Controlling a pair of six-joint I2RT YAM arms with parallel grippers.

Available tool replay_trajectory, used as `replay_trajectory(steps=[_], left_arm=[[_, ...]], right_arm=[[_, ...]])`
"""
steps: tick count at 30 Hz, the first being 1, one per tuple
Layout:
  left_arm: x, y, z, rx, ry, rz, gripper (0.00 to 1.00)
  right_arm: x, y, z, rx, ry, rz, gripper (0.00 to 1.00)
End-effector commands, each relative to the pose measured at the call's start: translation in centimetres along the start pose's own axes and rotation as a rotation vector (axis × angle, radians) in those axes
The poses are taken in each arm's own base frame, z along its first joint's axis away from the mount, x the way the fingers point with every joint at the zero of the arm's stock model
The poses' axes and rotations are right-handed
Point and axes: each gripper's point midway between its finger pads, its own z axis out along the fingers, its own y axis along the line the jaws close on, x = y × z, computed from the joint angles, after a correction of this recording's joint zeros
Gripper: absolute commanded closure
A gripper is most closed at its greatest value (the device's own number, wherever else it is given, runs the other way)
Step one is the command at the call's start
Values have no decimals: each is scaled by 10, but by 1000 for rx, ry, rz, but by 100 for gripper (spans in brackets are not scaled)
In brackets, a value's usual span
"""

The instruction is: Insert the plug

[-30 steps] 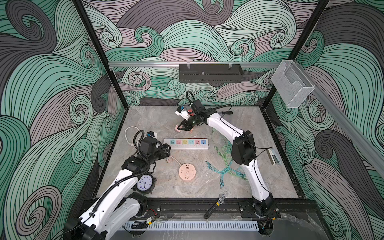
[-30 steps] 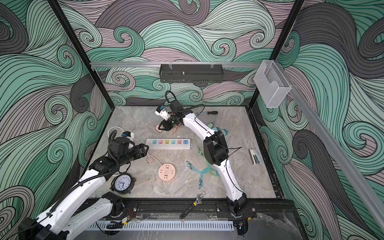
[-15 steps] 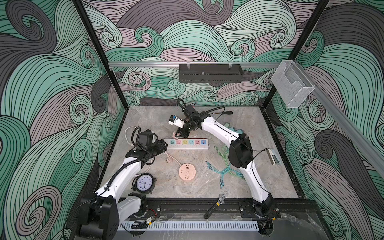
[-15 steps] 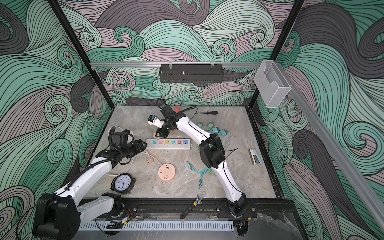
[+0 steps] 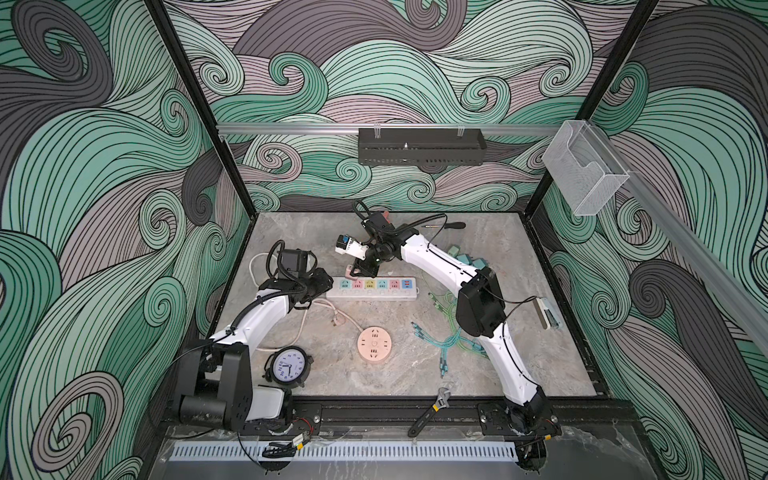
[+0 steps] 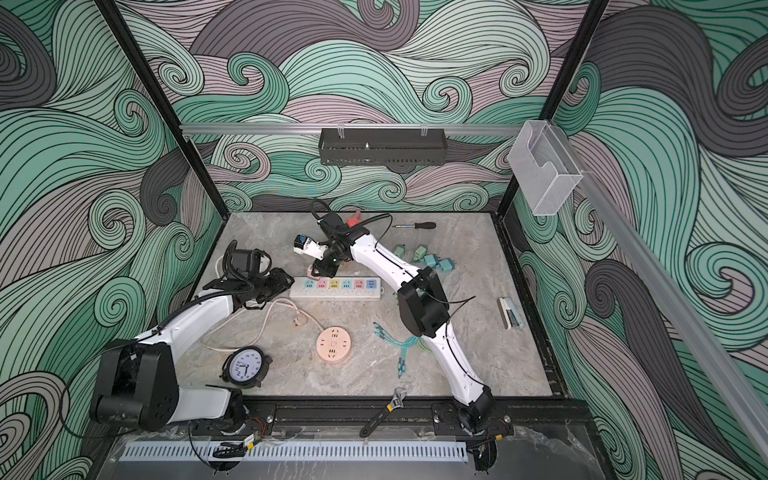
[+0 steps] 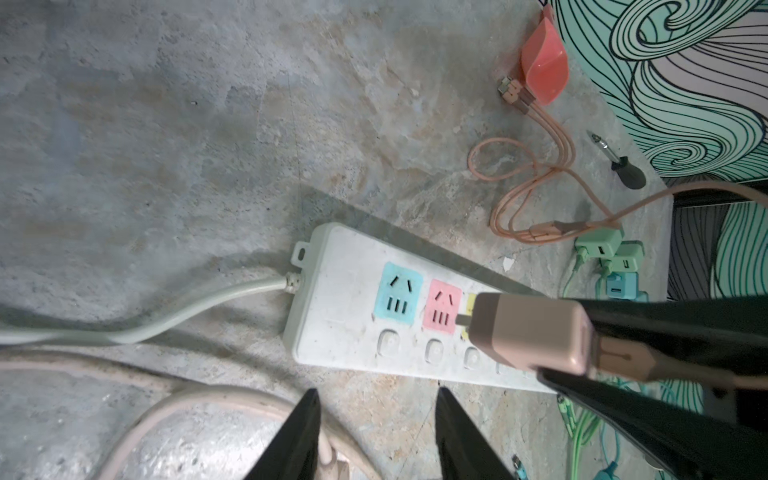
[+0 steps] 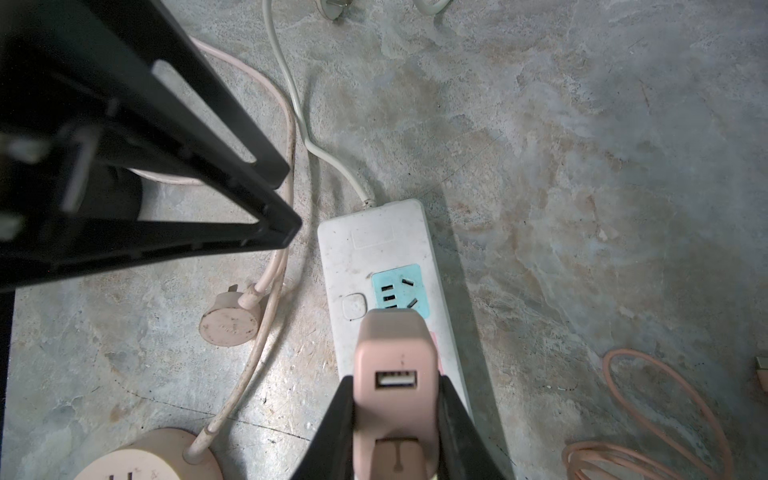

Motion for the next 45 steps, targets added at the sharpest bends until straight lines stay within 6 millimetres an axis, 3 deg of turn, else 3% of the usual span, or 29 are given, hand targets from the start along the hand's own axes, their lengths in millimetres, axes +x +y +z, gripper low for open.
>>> replay_trajectory(steps=[1,14,25,45], left_arm=[[-7,3,7,-14,4,9,55],[-2,27,34,-91,45,16,55],[1,34,49,-96,62,12,59],[11,41,66,-42,92,-26,66]], right_arm=[[-18,6,-21,13,-36,-54,100],[-27,15,-16,-22,-61,-100,100],[-30,26,-10,-64,-76,-142,100],[-16,28,11,-79,-46,-198,100]])
